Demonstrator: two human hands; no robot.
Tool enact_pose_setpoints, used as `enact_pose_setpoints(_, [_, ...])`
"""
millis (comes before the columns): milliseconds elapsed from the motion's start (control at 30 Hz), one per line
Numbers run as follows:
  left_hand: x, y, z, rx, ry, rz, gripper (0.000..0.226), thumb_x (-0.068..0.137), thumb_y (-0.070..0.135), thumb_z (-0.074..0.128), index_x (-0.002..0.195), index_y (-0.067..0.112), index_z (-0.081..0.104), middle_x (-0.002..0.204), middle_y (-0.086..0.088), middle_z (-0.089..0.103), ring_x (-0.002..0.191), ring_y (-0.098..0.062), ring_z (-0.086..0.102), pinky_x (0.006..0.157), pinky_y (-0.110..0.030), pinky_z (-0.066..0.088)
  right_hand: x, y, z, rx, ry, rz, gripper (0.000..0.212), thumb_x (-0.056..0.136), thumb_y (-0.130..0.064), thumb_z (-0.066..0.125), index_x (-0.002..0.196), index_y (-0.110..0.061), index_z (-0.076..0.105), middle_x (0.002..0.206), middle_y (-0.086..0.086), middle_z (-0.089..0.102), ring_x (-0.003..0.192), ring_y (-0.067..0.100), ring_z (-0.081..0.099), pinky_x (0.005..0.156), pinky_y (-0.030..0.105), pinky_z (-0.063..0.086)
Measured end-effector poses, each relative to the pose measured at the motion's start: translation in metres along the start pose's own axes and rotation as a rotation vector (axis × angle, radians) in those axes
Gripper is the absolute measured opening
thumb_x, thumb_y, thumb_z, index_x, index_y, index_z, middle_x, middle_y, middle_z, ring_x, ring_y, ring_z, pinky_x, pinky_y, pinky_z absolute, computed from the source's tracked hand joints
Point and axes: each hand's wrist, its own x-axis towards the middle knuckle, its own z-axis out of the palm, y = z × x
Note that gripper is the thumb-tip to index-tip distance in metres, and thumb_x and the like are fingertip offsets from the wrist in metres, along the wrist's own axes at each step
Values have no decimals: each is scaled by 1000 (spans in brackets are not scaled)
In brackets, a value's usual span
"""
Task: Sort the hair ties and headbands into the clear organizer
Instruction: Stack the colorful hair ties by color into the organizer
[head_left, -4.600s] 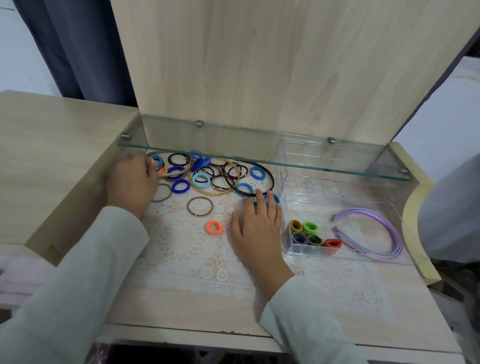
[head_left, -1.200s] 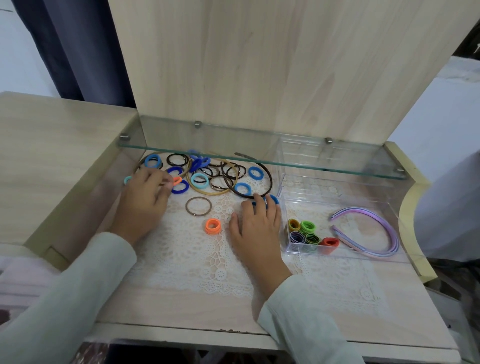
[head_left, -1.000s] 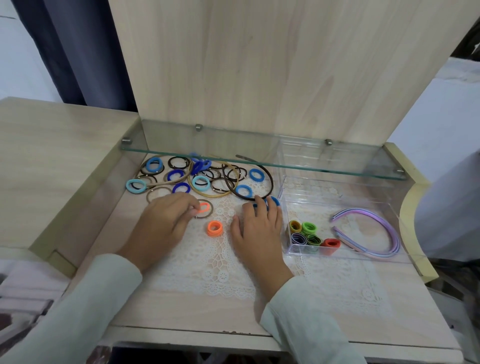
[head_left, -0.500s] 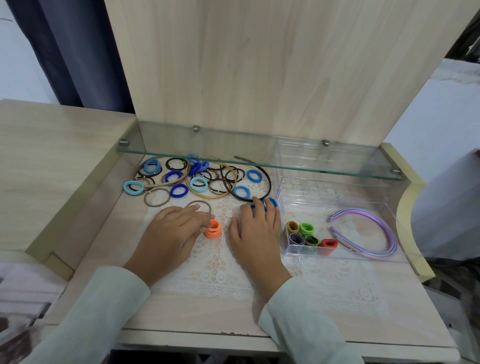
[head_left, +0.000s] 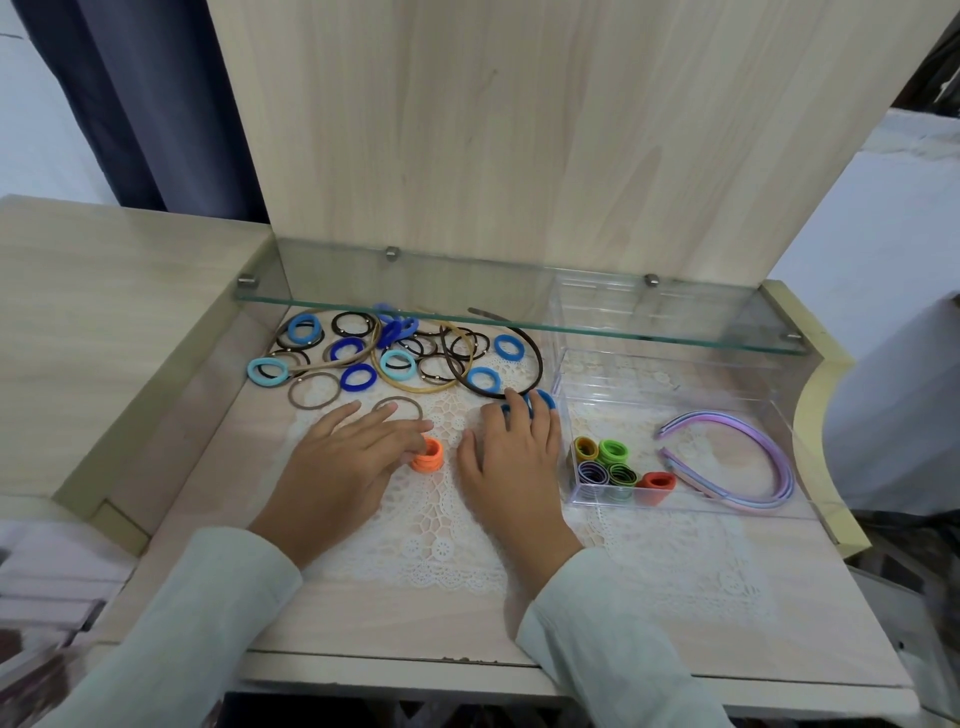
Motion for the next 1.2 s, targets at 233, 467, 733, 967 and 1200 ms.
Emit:
enact_pose_setpoints(233, [0, -5, 7, -47, 23, -225, 41, 100, 25, 33, 137, 23, 52, 146, 4, 51, 140, -20, 41, 114, -45, 31, 2, 1, -4, 147, 16, -35, 33, 89, -29, 41, 112, -14, 60, 133, 12, 53, 130, 33, 39, 109, 51, 34])
enact_pose_setpoints(467, [-1, -12, 17, -84, -103, -404, 56, 98, 40, 18, 142, 21, 48, 155, -3, 38, 147, -25, 27, 119, -44, 15, -5, -4, -27, 481, -29, -213, 43, 78, -12, 48, 118, -25, 59, 138, -1, 46, 138, 22, 24, 113, 40, 20])
enact_pose_setpoints(733, [3, -11, 18, -30, -246, -456, 77, 88, 55, 0, 151, 27, 33, 163, 5, 19, 151, -20, 12, 121, -40, 1, -10, -11, -41, 386, -98, -338, 28, 71, -18, 60, 96, -31, 62, 139, 0, 42, 136, 27, 25, 109, 45, 22])
enact_pose_setpoints(967, [7, -10, 16, -15, -315, -466, 84, 82, 57, -8, 155, 29, 20, 165, 7, 9, 152, -18, 2, 121, -40, -4, -6, -13, -39, 189, -152, -377, 22, 69, -25, 59, 91, -27, 65, 136, 6, 47, 133, 34, 30, 109, 48, 18])
enact_pose_setpoints(1200, [10, -8, 12, -3, -391, -486, 71, 89, 51, 2, 157, 31, 10, 165, 8, 0, 152, -15, -6, 120, -40, -10, 9, -16, -42, 66, -259, -417, 27, 71, -27, 61, 96, -29, 71, 133, 6, 48, 132, 34, 28, 108, 45, 12])
